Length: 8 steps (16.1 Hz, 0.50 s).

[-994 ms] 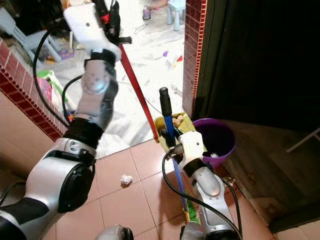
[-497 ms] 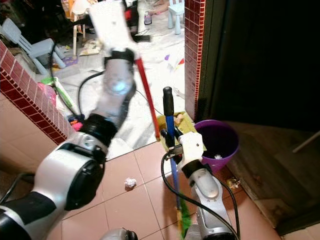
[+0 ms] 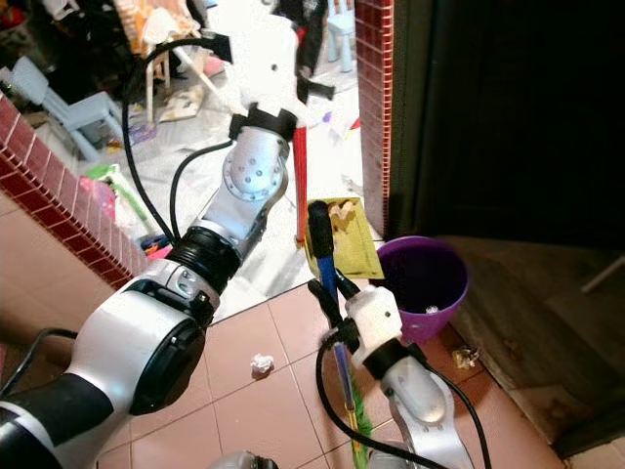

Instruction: Sweep floor

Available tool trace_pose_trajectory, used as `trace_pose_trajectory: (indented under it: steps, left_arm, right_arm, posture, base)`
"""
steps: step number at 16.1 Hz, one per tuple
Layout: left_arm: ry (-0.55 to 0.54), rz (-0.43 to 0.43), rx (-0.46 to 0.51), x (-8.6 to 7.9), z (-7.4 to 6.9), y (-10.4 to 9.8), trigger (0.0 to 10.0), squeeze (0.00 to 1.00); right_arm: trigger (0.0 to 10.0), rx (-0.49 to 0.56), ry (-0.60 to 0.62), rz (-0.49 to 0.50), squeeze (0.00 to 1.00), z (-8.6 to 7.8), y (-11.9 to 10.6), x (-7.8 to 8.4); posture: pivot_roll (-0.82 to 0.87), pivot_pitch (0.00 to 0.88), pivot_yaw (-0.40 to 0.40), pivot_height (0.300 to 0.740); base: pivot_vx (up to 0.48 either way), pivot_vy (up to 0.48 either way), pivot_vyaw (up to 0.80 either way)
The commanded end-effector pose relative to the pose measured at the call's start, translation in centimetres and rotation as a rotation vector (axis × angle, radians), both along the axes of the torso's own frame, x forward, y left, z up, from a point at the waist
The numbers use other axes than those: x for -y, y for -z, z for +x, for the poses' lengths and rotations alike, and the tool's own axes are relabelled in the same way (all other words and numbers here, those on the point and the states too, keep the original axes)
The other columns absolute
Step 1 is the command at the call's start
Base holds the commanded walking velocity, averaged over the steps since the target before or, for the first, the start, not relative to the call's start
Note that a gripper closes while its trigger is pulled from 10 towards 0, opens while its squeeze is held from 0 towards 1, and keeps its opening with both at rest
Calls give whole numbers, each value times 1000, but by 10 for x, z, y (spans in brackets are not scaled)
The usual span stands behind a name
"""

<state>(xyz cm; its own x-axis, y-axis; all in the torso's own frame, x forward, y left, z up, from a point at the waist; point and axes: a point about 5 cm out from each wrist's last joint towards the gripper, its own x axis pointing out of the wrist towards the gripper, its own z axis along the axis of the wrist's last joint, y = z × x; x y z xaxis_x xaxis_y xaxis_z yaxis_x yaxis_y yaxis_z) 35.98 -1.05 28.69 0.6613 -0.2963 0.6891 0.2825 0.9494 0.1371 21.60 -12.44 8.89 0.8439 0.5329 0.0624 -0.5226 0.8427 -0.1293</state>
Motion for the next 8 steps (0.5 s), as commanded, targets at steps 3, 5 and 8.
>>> trace_pose_trajectory:
  steps: [3, 5, 8]
  left_arm:
    - [131, 16, 20, 40, -21, 3, 10000, 0]
    - [154, 1, 32, 45, -26, 0, 10000, 0]
    - [216, -15, 68, 53, -35, -4, 10000, 0]
  right_arm:
    - [10000, 42, -1, 4, 0, 2, -10, -4]
    - [10000, 43, 1, 1, 0, 3, -10, -4]
    - [10000, 47, 5, -3, 0, 5, -11, -3]
  posture:
    - [-305, 0, 234, 740]
    - [-303, 0, 234, 740]
    - [-300, 0, 230, 740]
  base:
    - [0, 0, 0]
    - [0, 0, 0]
    - [0, 0, 0]
